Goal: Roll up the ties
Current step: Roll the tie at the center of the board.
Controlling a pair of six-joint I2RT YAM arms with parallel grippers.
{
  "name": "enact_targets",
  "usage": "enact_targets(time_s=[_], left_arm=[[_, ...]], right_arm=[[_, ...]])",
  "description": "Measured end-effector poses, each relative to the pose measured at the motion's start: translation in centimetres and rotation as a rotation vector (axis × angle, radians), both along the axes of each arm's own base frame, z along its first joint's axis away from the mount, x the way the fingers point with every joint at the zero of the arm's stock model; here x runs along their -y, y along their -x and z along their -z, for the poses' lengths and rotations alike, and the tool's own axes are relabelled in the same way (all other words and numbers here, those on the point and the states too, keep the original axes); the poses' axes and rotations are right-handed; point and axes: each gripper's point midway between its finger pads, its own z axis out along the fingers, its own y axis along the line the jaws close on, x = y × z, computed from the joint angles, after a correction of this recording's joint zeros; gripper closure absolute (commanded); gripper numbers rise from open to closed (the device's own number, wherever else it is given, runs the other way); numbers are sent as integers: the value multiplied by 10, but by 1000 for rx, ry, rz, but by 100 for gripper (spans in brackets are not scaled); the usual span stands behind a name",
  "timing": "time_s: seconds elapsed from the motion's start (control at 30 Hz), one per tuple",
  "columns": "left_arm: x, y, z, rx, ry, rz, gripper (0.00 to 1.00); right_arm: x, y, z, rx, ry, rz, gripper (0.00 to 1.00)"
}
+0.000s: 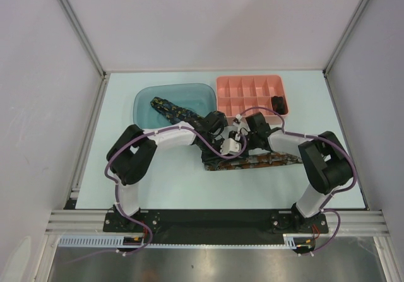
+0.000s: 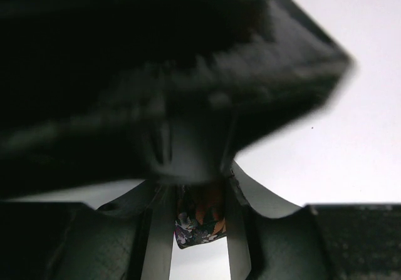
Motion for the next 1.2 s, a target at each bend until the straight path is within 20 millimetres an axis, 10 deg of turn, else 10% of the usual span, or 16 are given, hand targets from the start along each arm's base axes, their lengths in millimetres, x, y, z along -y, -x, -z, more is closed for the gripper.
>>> enact_targets(time_s=[0.37, 0.53, 0.77, 1.2], left_arm=[[-2, -1, 2, 2, -13, -4, 60], [-2, -2, 2, 10, -16, -4, 52], [-6, -4, 4, 4, -10, -23, 26], [-19, -14, -14, 8, 59, -122, 14]], right_arm=[[-14, 1, 14, -57, -44, 0, 62], [-19, 0, 18, -92, -68, 9, 100], [-11, -2, 24, -99, -46, 18, 100], [6, -3, 32, -73, 23, -15, 100]])
